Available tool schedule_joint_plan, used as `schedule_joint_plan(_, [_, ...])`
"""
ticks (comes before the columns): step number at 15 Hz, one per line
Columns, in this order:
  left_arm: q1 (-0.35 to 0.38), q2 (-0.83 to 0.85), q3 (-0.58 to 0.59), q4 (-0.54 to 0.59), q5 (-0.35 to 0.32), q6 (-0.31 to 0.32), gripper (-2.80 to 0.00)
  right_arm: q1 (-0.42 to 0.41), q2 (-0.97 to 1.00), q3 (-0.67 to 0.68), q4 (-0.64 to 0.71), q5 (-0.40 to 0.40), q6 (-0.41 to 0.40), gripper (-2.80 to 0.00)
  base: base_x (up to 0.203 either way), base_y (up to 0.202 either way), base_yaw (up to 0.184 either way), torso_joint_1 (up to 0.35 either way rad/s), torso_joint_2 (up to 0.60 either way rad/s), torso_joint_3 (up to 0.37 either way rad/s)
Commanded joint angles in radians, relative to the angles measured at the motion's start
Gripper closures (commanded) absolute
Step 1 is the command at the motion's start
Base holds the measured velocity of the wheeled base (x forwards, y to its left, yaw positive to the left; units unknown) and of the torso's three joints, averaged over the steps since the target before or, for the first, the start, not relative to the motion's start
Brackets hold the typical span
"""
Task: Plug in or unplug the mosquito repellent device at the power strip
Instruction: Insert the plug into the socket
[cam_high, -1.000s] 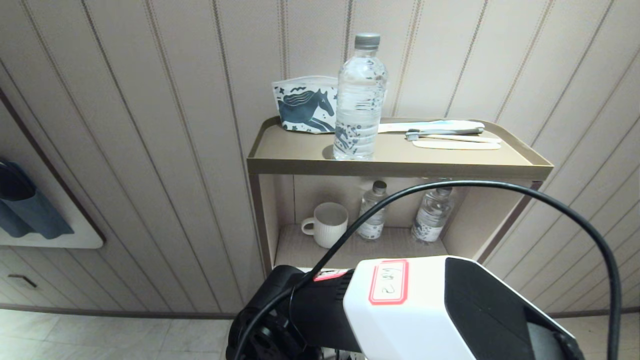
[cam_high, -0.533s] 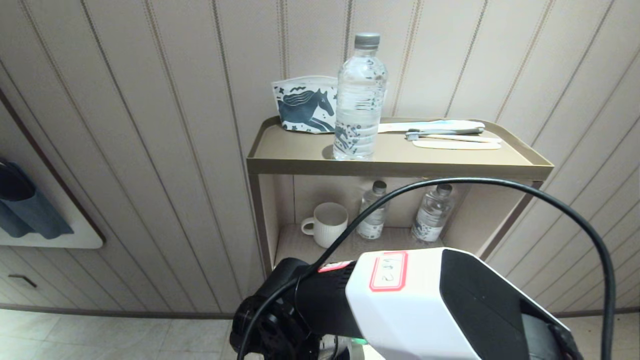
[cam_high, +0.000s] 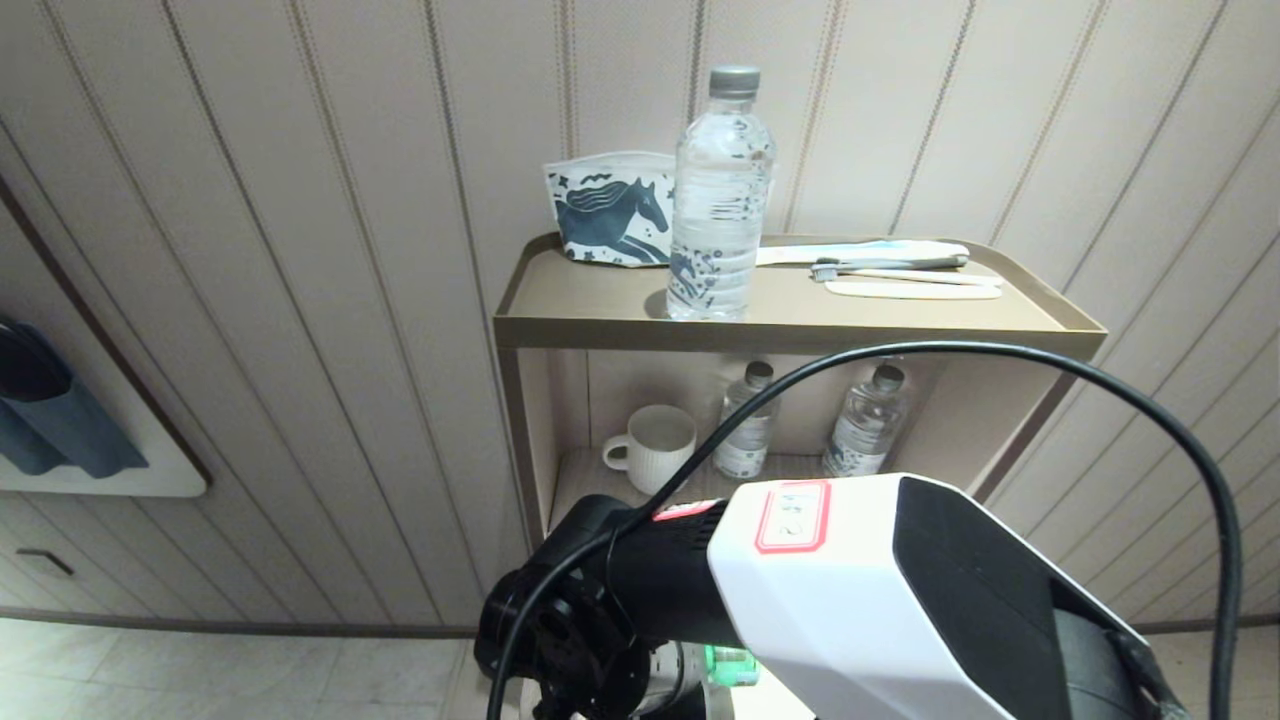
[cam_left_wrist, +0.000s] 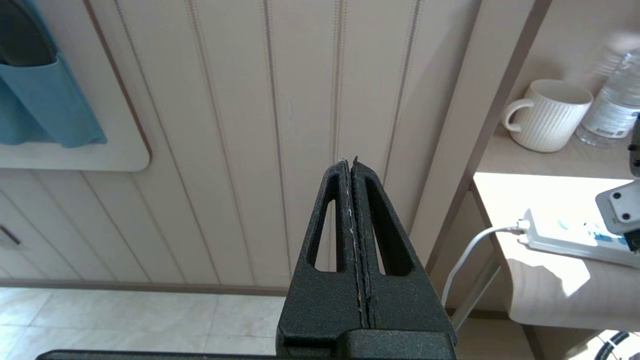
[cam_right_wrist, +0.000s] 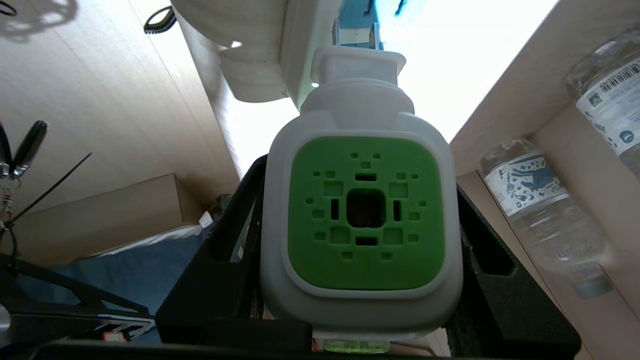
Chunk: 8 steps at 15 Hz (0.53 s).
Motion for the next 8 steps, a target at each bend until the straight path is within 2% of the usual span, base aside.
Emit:
schedule_joint_plan(1, [0.001,0.0,0.0,-0.001,-0.001,0.0,0.0,0.001,0.004,0.0,0.007,-0.002,-0.008,0.0,0.0,0.0,0.0,0.0,0.0,0.0])
schedule_joint_plan(8, [0.001,0.0,0.0,-0.001,0.0,0.0,0.0,-0.011,0.021,0.0,-0.011,-0.002,-0.011,0.0,0.0,0.0,0.0,0.0,0.0,0.0])
